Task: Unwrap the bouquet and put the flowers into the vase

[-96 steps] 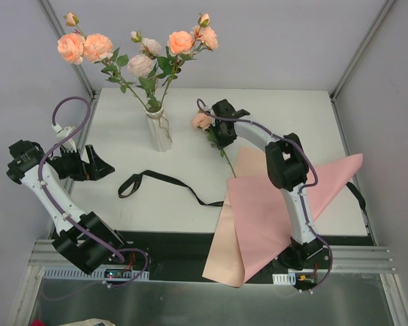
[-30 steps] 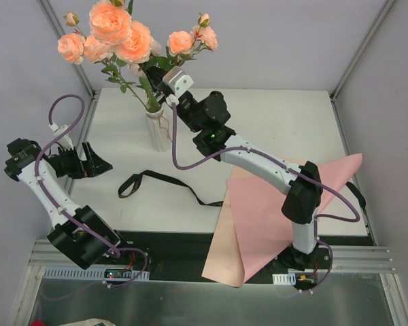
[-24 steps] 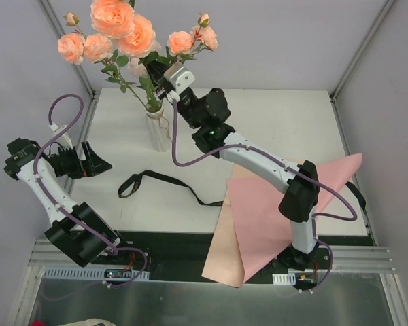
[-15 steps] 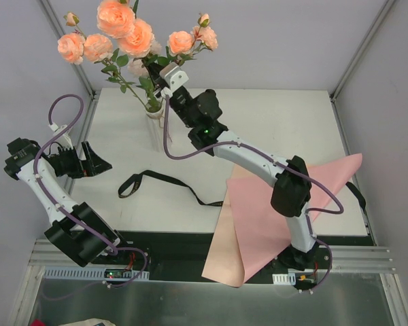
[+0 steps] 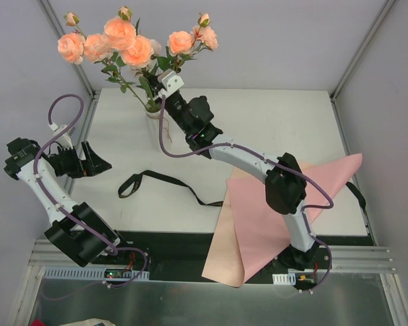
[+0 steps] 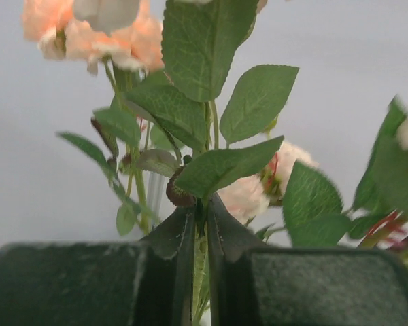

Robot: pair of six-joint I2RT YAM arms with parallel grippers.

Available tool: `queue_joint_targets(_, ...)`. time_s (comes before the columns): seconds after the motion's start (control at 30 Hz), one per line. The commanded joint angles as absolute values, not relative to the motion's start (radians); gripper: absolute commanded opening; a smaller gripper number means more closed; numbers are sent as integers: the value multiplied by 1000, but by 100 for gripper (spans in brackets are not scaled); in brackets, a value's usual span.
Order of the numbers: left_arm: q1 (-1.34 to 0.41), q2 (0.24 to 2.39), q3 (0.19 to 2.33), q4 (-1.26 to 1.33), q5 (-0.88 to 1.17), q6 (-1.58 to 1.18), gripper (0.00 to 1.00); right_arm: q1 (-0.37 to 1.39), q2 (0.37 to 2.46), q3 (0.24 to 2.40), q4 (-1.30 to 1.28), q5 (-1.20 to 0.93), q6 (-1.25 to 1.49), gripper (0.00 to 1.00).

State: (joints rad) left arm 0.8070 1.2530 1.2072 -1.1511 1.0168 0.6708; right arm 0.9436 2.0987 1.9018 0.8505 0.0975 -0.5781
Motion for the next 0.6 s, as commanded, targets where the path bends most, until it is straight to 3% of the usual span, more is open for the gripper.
queue_joint_targets(0.0, 818, 1229, 1192, -1149, 1042, 706, 99, 942, 2042, 1844, 819, 123, -450, 11)
queue_joint_targets(0.17, 816, 1213, 1192, -1147, 1040, 695, 99, 943, 1985, 1752, 698, 129, -374, 22)
queue_joint_targets(0.2, 818, 1210, 1192, -1146, 1042, 693, 99, 943, 1973, 1735, 687, 135, -350, 38)
queue_joint_targets(0.27, 816, 1200, 1189, -1147, 1040, 689, 99, 945, 1935, 1709, 628, 144, -334, 55)
queue_joint_targets(0.3, 816, 1195, 1187, -1147, 1040, 687, 99, 945, 1919, 1686, 605, 144, -325, 71)
queue_joint_targets(0.4, 816, 1177, 1183, -1147, 1039, 683, 99, 946, 1839, 1610, 528, 149, -308, 90)
queue_joint_targets(0.47, 816, 1161, 1178, -1147, 1039, 681, 99, 948, 1757, 1556, 479, 158, -282, 97)
queue_joint_targets(0.57, 818, 1141, 1173, -1149, 1037, 677, 99, 950, 1629, 1422, 376, 169, -250, 96)
